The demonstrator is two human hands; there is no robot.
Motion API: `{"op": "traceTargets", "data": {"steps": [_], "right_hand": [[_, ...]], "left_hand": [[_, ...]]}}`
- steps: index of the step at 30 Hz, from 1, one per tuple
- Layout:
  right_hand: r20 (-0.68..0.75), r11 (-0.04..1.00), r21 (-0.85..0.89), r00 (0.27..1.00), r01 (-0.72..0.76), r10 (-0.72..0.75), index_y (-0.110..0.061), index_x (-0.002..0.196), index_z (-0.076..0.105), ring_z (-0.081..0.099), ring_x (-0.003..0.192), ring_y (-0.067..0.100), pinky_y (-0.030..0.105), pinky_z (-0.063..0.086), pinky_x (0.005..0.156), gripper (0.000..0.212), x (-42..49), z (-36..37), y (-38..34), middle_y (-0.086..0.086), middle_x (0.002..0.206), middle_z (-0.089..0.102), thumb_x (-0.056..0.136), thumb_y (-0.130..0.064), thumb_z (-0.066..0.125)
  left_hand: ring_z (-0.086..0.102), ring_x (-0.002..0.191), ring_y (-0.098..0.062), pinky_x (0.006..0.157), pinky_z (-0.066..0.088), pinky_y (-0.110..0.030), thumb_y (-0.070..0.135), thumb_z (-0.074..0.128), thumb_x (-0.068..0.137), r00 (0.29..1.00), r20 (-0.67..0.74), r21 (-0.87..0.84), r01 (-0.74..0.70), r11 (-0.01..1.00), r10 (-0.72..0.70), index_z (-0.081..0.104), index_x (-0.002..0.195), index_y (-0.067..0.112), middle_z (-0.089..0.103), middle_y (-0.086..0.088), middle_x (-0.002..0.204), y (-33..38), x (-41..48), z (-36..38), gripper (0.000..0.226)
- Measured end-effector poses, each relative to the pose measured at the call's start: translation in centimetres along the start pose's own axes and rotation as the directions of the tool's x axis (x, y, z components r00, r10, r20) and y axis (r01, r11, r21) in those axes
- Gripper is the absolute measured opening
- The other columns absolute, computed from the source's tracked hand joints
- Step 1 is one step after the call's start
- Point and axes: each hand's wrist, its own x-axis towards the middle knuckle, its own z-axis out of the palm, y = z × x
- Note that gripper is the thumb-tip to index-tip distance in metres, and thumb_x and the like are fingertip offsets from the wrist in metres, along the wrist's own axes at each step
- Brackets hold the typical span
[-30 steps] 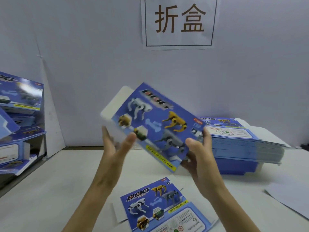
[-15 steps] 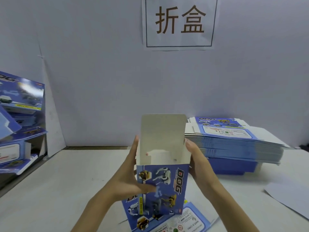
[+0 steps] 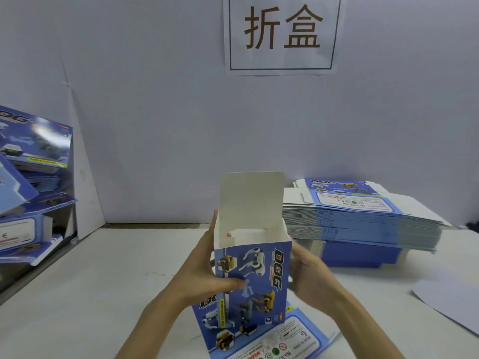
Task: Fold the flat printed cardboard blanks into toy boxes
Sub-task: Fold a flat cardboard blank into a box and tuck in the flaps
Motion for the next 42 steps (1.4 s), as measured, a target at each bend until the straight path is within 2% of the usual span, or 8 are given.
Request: {"op": "traceTargets", "data": {"steps": [4,9,18,25,29,35,39,42], "right_hand": [[-0.257,0.814,-0.321,0.783,0.485,-0.567,-0.032,0.135,0.048,0.045,0.131,0.006,0.023,0.039,0.106,0.050,-1.2,-0.1,-2.6,-0.013,0.141,0.051,0.086,-0.031,0.060],[0.195,0.371,-0.777,0.756,0.508,-0.625,-0.047,0.107,0.062,0.036,0.134,-0.008,0.017,0.033,0.106,0.020,-2.6,0.7,-2.0,-0.031,0.138,0.047,0.088,-0.052,0.056],[0.188,0.414,-0.723,0.735,0.552,-0.651,-0.041,0.092,0.065,0.048,0.130,0.005,0.016,0.056,0.073,0.012,-2.9,-0.2,-2.8,-0.031,0.131,0.050,0.081,-0.040,0.061],[0.217,0.386,-0.745,0.745,0.544,-0.631,-0.038,0.091,0.065,0.046,0.132,0.006,0.019,0.056,0.080,0.015,-3.1,0.4,-2.8,-0.023,0.135,0.050,0.081,-0.046,0.058],[0.182,0.409,-0.744,0.750,0.528,-0.636,-0.041,0.093,0.063,0.046,0.130,0.001,0.041,0.057,0.087,0.018,-2.9,1.0,-1.8,-0.022,0.137,0.050,0.081,-0.053,0.057],[0.067,0.446,-0.710,0.683,0.545,-0.727,-0.043,0.109,0.057,0.051,0.061,-0.013,0.002,0.039,0.064,0.022,-2.7,2.6,0.5,-0.040,0.134,0.044,0.087,-0.040,0.059],[0.035,0.519,-0.679,0.730,0.519,-0.683,-0.040,0.107,0.060,0.055,0.081,-0.007,0.012,0.045,0.072,0.024,-3.3,2.9,-0.2,-0.025,0.138,0.050,0.083,-0.041,0.056],[0.033,0.564,-0.641,0.753,0.521,-0.657,-0.034,0.097,0.068,0.064,0.105,0.009,0.032,0.058,0.078,0.022,-4.4,2.8,-0.9,-0.026,0.129,0.058,0.079,-0.045,0.061]], "left_hand": [[0.052,0.123,-0.005,0.098,0.048,-0.021,0.029,0.092,0.058,0.999,0.025,0.019,-0.043,0.999,0.042,0.004,0.150,0.043,0.044,0.019,0.141,0.5,0.0,-0.2,0.128],[0.017,0.141,0.006,0.111,0.031,-0.034,0.064,0.071,0.063,0.993,-0.005,0.249,-0.113,0.962,0.118,-0.018,0.139,0.062,-0.003,0.039,0.151,1.9,-1.1,-1.8,0.117],[0.011,0.139,0.009,0.108,0.023,-0.011,0.000,0.054,0.084,0.955,0.032,0.678,-0.238,0.695,0.296,0.028,0.138,0.046,0.016,0.030,0.149,1.4,-2.3,-4.3,0.075],[0.059,0.119,-0.027,0.097,0.041,-0.034,-0.008,0.081,0.067,0.716,0.059,0.798,-0.453,0.399,0.696,0.056,0.130,0.003,0.061,-0.011,0.129,3.8,0.1,-3.6,0.069],[0.064,0.108,-0.030,0.096,0.044,-0.028,0.003,0.069,0.078,0.677,-0.151,0.761,-0.385,0.522,0.720,0.061,0.122,0.001,0.062,-0.011,0.124,1.0,-1.2,-3.2,0.045],[0.044,0.132,-0.006,0.090,0.052,-0.024,0.009,0.048,0.092,0.917,-0.252,0.062,-0.305,0.950,0.310,0.020,0.150,0.033,0.035,0.021,0.150,-1.8,-4.4,3.2,0.068],[0.014,0.141,0.009,0.107,0.035,-0.019,0.053,0.069,0.076,0.950,-0.224,0.048,-0.210,0.976,0.216,-0.003,0.146,0.052,0.005,0.032,0.155,-2.2,-4.1,3.8,0.100],[0.031,0.136,0.005,0.111,0.033,-0.028,0.059,0.086,0.052,0.971,-0.238,-0.183,-0.018,0.983,-0.026,0.005,0.147,0.051,0.028,0.028,0.149,-2.4,-3.6,3.3,0.124]]}}
